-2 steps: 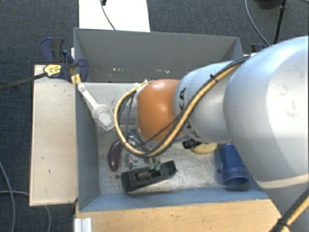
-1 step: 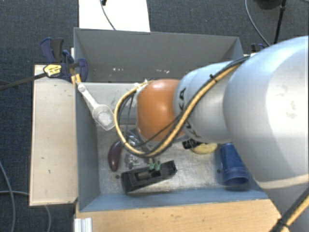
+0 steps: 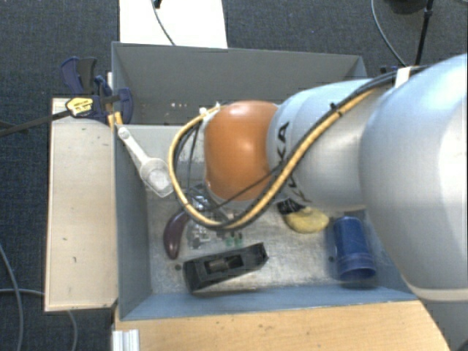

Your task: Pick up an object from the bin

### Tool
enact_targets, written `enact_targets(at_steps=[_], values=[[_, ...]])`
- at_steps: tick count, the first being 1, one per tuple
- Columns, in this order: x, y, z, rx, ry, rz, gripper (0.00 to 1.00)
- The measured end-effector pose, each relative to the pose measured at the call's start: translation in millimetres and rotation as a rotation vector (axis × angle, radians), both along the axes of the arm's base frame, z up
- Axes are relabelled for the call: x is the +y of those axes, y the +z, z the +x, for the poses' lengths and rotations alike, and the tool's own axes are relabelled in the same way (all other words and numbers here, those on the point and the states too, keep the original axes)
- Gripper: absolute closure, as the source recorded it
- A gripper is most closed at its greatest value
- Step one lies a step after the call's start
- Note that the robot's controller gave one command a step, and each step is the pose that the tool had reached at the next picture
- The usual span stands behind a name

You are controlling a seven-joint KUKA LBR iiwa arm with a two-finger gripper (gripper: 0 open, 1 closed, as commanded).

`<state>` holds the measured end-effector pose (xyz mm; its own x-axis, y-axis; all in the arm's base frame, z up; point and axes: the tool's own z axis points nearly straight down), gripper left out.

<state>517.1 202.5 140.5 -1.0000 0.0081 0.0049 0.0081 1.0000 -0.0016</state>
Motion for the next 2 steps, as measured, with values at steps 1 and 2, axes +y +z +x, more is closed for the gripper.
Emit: enact_targets(at_steps=[1,2], values=[[4.1,16.4,0.9,-0.004,-0.004,0.002,1.00],[15.2,69.6,-10.3,-0.003,-0.048,-0.004,1.00]])
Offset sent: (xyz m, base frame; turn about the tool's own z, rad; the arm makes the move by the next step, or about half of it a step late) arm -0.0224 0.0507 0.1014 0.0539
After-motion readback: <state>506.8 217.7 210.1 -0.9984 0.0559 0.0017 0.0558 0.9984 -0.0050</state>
